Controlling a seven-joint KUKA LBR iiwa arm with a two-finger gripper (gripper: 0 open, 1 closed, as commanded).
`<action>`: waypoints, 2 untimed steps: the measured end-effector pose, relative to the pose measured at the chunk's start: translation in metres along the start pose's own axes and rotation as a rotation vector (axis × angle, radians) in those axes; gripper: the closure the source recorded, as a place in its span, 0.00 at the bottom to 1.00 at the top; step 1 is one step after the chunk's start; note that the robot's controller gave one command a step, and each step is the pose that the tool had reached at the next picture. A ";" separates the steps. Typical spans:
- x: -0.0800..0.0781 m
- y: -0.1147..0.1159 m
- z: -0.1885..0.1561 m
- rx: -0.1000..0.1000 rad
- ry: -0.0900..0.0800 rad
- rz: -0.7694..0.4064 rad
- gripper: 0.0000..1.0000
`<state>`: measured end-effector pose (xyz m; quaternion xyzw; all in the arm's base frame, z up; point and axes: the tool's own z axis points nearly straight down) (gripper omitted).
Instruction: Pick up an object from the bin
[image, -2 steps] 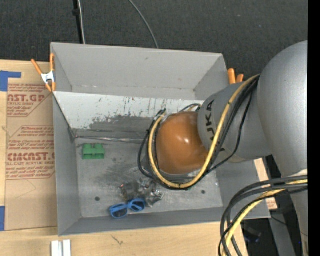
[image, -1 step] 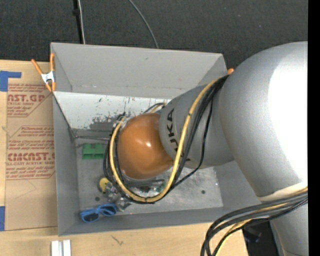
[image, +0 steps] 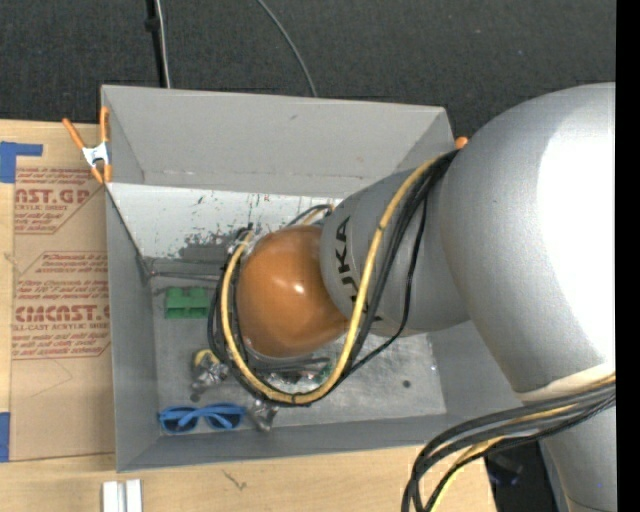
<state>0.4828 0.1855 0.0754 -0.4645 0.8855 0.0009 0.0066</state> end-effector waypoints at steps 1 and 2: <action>-0.014 0.009 -0.002 0.001 0.004 0.081 0.00; -0.031 0.016 0.003 0.003 0.006 0.171 0.00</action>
Offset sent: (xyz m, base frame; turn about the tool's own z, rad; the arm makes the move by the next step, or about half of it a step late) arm -0.0023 0.0163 0.0007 0.0809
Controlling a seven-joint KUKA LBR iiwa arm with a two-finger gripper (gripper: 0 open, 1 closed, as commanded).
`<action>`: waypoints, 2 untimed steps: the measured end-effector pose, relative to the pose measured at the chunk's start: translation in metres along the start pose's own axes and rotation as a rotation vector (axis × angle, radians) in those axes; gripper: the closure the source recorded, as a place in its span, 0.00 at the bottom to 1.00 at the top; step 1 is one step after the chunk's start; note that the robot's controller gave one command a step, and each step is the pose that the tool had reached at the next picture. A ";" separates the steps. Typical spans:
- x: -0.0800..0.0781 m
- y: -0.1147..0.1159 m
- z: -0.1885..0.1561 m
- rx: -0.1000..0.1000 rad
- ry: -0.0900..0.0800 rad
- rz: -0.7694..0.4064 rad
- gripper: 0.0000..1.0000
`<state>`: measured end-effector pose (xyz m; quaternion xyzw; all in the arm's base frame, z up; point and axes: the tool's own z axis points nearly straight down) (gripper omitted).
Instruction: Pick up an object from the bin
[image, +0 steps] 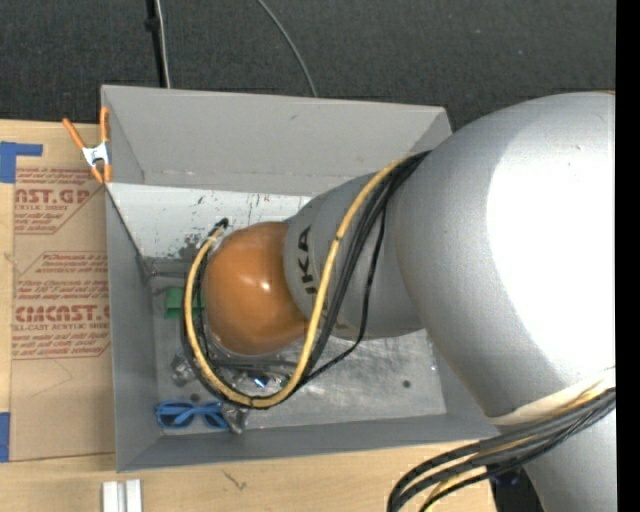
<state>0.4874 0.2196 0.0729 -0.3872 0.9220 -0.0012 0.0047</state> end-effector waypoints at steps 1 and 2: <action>-0.013 0.017 0.000 0.002 -0.005 -0.026 0.00; -0.014 0.019 -0.001 -0.002 -0.003 -0.024 1.00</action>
Offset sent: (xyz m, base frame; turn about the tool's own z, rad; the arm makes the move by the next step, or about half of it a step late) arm -0.0075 0.0215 -0.0029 -0.0253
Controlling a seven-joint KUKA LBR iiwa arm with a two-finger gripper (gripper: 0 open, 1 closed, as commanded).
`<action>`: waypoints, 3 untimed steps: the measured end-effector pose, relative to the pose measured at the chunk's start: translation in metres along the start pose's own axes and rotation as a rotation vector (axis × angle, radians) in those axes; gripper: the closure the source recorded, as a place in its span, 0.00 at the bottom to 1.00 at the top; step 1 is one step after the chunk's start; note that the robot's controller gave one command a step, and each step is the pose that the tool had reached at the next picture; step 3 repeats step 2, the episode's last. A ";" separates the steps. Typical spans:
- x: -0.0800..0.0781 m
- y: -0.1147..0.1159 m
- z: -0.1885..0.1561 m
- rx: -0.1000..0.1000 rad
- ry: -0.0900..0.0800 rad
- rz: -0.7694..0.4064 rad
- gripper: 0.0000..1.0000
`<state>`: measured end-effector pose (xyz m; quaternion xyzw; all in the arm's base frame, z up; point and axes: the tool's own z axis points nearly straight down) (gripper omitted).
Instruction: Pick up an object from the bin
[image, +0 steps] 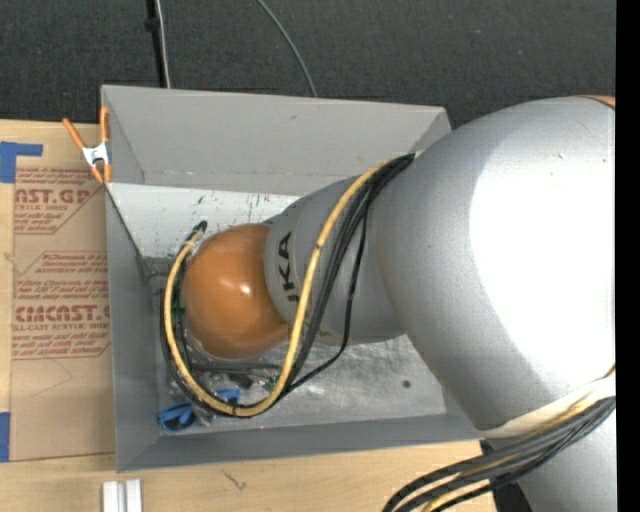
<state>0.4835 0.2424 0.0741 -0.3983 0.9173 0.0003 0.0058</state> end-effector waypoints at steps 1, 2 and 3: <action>0.004 -0.010 -0.118 -0.001 0.001 -0.049 1.00; 0.008 -0.029 -0.192 0.001 0.000 -0.034 1.00; 0.008 -0.029 -0.192 0.001 0.000 -0.034 1.00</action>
Offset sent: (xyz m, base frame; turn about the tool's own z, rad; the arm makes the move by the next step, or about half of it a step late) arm 0.0018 -0.0115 0.1141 -0.0496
